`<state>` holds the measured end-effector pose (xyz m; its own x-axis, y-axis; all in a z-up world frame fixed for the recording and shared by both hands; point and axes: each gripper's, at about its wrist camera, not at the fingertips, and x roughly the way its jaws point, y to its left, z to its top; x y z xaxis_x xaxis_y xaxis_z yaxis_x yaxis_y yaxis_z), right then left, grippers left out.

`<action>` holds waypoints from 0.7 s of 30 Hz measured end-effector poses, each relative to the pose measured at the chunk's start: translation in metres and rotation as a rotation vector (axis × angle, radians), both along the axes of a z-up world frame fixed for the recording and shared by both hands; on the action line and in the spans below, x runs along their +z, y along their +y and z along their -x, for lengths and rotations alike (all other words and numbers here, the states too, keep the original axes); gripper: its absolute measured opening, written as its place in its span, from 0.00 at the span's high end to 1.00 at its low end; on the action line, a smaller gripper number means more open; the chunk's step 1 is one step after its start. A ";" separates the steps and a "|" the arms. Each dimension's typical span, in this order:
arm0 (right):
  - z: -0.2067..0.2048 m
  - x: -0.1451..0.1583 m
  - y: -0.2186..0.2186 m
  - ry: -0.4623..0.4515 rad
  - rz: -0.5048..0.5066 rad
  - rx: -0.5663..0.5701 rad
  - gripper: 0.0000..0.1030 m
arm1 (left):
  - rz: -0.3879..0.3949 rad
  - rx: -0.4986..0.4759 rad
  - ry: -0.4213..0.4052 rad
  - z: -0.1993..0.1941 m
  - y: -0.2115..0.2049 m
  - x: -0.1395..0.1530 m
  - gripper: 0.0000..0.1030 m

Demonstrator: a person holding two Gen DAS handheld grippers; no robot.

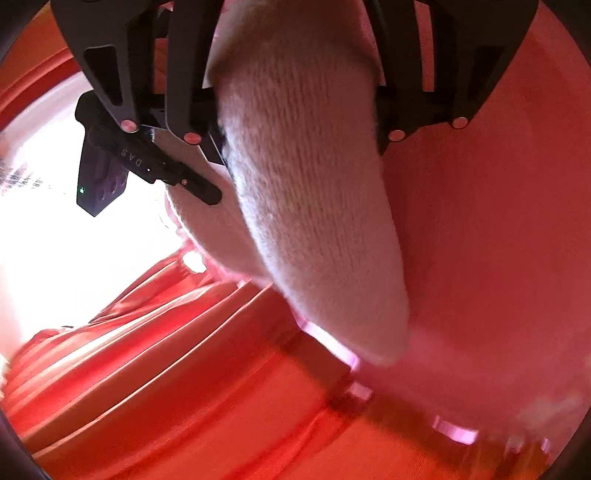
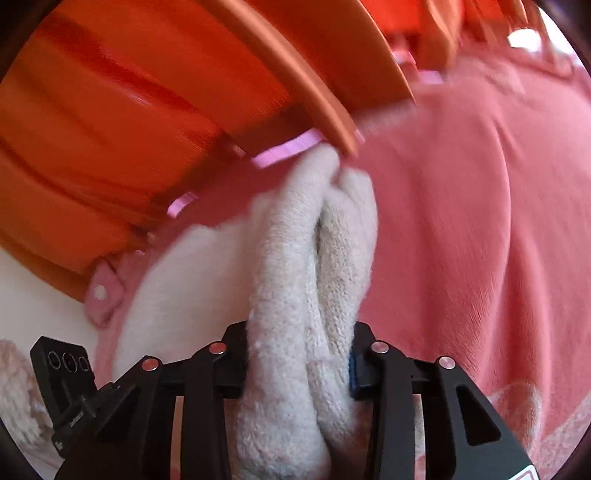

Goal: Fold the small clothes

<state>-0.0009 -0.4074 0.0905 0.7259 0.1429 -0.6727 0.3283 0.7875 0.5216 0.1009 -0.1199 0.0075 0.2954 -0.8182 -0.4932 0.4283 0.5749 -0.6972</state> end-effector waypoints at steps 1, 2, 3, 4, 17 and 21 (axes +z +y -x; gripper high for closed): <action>0.000 0.018 0.008 -0.058 0.020 0.001 0.67 | 0.016 0.002 -0.037 0.001 0.007 0.014 0.51; 0.001 0.033 0.015 -0.106 0.029 0.006 0.67 | 0.041 0.004 -0.087 0.003 0.017 0.034 0.51; 0.001 0.047 0.021 -0.155 0.030 0.013 0.67 | 0.058 0.008 -0.126 0.003 0.024 0.049 0.51; 0.000 0.064 0.030 -0.213 0.028 0.026 0.67 | 0.080 0.018 -0.185 0.006 0.037 0.069 0.51; -0.100 -0.012 0.085 -0.006 -0.069 0.105 0.44 | -0.117 0.403 0.003 -0.072 0.189 0.010 0.18; -0.117 -0.014 0.085 -0.004 -0.079 0.097 0.29 | -0.091 0.392 0.027 -0.081 0.191 0.004 0.17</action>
<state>0.1157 -0.3226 0.0763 0.7085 0.2653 -0.6539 0.2507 0.7716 0.5846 0.1823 0.0711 0.0115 0.5619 -0.5988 -0.5708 0.1465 0.7511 -0.6438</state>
